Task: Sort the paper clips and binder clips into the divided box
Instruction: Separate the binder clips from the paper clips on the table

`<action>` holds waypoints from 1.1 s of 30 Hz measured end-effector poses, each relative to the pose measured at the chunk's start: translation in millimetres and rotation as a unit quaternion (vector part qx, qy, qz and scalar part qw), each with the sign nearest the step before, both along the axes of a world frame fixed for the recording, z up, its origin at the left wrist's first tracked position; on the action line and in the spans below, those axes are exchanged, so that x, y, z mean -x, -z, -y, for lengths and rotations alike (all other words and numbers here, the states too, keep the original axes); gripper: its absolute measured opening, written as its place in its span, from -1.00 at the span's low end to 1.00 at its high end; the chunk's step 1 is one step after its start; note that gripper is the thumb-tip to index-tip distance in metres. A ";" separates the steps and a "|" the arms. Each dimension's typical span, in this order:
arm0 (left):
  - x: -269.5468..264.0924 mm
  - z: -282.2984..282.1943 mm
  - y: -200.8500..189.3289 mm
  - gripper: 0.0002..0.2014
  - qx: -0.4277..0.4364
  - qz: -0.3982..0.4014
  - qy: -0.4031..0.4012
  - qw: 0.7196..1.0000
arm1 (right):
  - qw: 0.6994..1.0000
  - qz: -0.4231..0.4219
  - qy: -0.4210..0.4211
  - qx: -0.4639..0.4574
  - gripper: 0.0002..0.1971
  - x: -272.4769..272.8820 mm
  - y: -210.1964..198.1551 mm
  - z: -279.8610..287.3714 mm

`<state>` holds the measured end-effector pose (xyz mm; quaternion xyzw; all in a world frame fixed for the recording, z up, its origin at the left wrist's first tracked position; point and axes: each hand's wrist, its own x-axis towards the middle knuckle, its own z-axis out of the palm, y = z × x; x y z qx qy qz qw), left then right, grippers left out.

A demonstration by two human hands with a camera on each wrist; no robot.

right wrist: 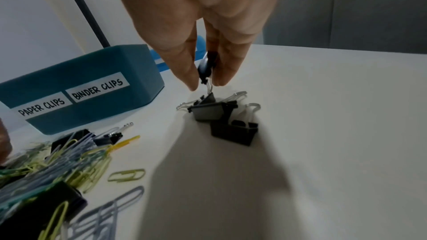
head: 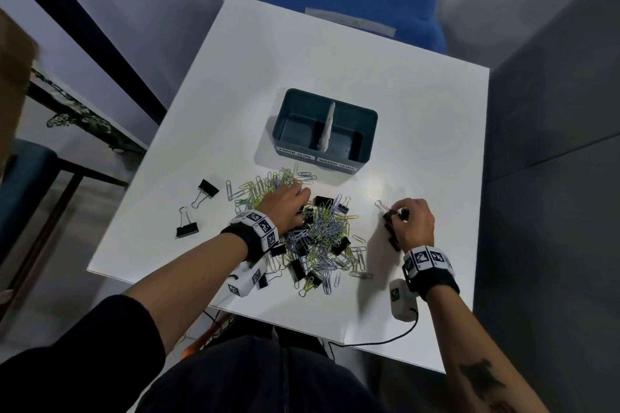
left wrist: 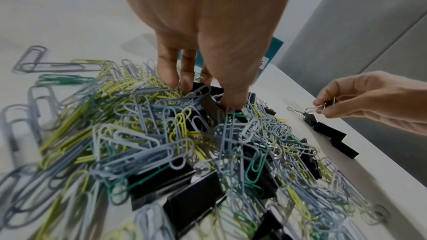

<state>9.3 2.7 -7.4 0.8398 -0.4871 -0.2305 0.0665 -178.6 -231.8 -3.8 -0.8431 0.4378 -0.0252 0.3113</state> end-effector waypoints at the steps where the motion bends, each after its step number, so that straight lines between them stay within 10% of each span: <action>1: 0.3 -0.1 -0.9 -0.67 0.000 -0.002 -0.003 1.000 | 1.000 -0.011 -0.001 -0.007 -0.80 1.3 0.2 -0.5; 13: 0.9 -7.7 -3.6 -0.75 0.006 0.036 -0.085 0.996 | 0.962 -0.053 -0.258 0.069 -0.70 -33.8 8.9 -55.2; 19: -7.7 -6.3 -0.8 -0.47 -0.008 0.029 0.055 0.998 | 0.963 -0.103 -0.241 0.066 -0.62 -53.8 12.8 -68.5; 33: 0.1 2.3 -9.1 -0.78 0.066 -0.046 -0.047 0.996 | 0.994 -0.046 -0.103 -0.015 -0.89 -66.9 17.1 -71.6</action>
